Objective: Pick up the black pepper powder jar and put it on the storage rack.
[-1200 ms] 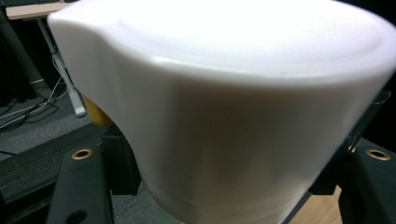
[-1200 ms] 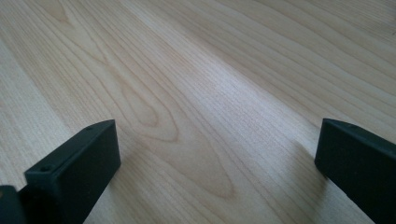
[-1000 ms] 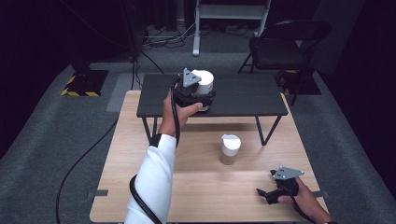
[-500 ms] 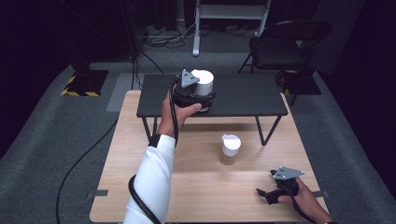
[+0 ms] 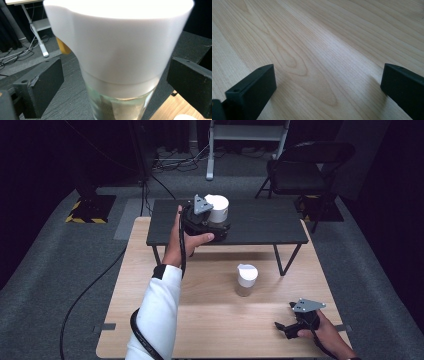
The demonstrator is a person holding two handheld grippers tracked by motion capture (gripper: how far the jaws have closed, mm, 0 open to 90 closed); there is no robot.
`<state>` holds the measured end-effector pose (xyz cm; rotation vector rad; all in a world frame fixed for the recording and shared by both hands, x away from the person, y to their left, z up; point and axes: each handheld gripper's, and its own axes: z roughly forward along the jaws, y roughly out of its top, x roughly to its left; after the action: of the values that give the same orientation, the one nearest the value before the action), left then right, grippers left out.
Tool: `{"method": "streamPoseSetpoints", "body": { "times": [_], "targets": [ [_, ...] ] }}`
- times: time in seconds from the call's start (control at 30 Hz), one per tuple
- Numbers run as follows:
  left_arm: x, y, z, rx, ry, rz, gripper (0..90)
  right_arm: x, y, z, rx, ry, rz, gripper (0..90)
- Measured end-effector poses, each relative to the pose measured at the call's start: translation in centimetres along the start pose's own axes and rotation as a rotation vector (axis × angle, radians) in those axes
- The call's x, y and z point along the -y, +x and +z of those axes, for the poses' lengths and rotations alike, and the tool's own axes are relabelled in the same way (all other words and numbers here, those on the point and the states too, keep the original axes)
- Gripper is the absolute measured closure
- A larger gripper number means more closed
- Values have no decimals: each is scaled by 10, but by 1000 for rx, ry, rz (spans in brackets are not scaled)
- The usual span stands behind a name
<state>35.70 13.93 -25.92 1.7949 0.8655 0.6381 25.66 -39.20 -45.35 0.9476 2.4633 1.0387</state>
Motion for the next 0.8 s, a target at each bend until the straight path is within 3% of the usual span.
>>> {"method": "streamPoseSetpoints", "body": {
  "times": [0.2,0.5,0.8],
  "targets": [
    [0,-2,-11,3,-5,29,7,0,0,0,0,1,0,0],
    [3,-10,-32,-7,14,107,5,0,0,0,1,1,2,0],
    [14,-19,-53,7,12,151,5,0,1,0,2,1,4,0]
  ]
}}
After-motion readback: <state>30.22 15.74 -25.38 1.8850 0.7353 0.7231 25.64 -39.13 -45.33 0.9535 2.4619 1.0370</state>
